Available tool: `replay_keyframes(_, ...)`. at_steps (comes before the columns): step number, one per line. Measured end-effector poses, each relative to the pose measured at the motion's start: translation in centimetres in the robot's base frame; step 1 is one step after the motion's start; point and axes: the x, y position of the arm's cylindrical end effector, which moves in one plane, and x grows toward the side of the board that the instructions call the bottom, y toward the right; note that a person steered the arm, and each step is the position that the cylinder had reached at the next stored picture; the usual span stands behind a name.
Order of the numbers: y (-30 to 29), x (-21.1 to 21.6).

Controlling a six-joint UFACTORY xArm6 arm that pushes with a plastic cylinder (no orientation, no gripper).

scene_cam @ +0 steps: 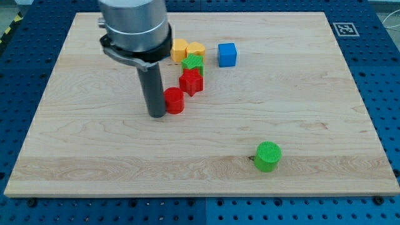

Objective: Move the green circle closer to the red circle

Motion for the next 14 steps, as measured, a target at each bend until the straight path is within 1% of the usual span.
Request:
replay_keyframes(2,2.1,-0.3)
replay_keyframes(3,2.6,0.5)
replay_keyframes(4,4.3,4.8)
replay_keyframes(5,7.6,8.5)
replay_keyframes(6,12.0,12.1)
replay_keyframes(7,14.6,13.8)
replay_keyframes(8,17.1,13.8)
replay_keyframes(9,20.7,12.8)
replay_keyframes(10,22.2,11.2)
replay_keyframes(11,22.2,9.1)
replay_keyframes(12,22.1,8.6)
replay_keyframes(13,22.1,10.1)
replay_keyframes(14,22.1,12.6)
